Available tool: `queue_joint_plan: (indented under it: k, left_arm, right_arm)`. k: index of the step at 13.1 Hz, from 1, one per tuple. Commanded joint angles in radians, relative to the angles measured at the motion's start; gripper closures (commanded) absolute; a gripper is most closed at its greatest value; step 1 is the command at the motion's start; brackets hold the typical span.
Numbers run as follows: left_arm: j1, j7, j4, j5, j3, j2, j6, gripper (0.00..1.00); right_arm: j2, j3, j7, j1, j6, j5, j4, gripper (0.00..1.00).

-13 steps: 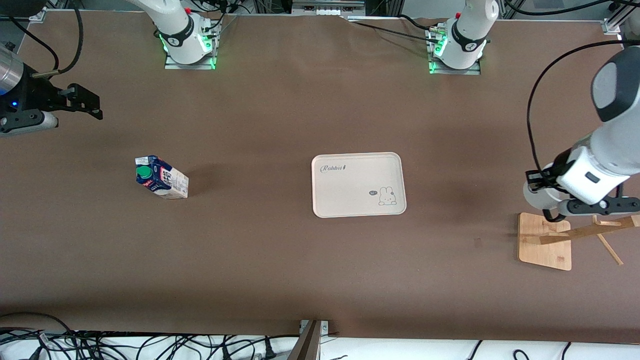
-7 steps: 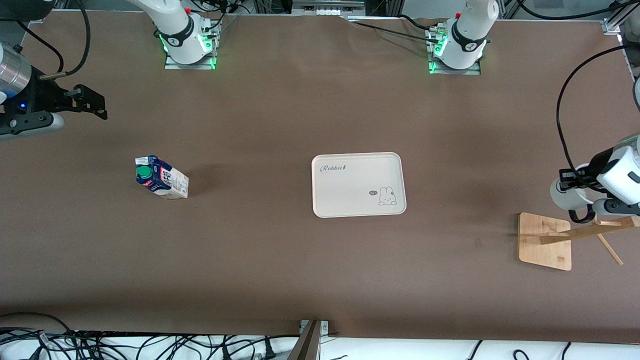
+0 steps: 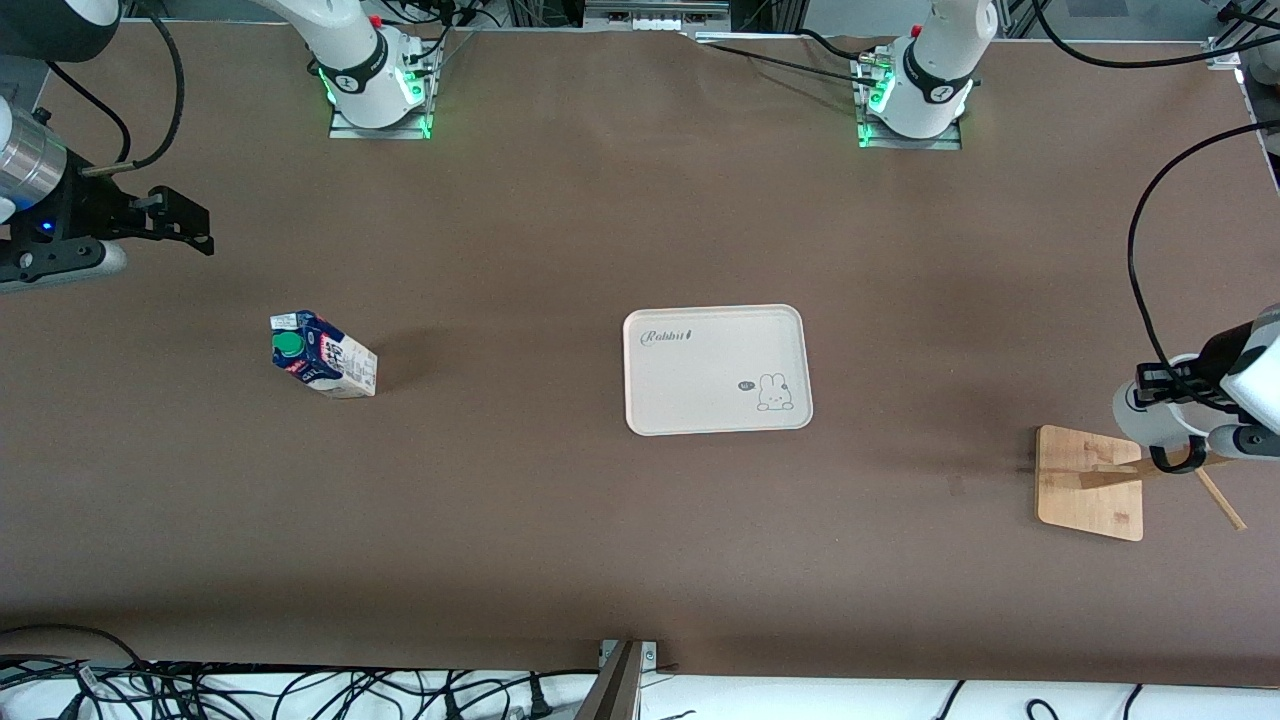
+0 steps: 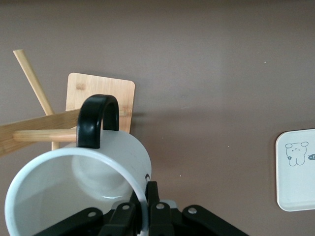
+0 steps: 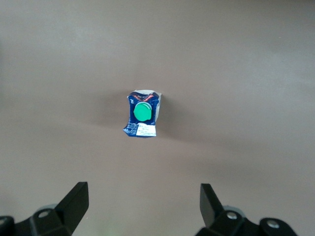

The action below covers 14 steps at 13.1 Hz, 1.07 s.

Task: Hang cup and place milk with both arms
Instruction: 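Hang the mug handle on a stand peg with the left gripper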

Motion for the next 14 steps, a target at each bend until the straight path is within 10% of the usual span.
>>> queue_joint_plan:
  k: [1, 5, 6, 7, 14]
  left_arm:
    - [0.061, 0.023, 0.041, -0.067, -0.007, 0.027, -0.027, 1.0]
    - [0.09, 0.022, 0.042, -0.075, -0.005, 0.024, -0.059, 0.89]
    - [0.09, 0.022, 0.042, -0.066, -0.005, 0.024, -0.082, 0.15]
    - [0.09, 0.011, 0.042, -0.079, -0.007, 0.023, -0.085, 0.0]
    - [-0.048, 0.014, 0.036, 0.051, -0.024, -0.109, -0.217, 0.0]
  right_arm:
    - [-0.023, 0.146, -0.007, -0.156, 0.02, -0.017, -0.03, 0.0]
    - [-0.025, 0.289, -0.007, -0.308, 0.023, -0.017, -0.036, 0.0]
    - [-0.032, 0.297, -0.007, -0.314, 0.026, -0.019, -0.047, 0.0]
    - [-0.038, 0.297, -0.007, -0.314, 0.028, -0.019, -0.051, 0.0]
    - [-0.035, 0.312, -0.007, -0.31, 0.026, -0.024, -0.036, 0.0]
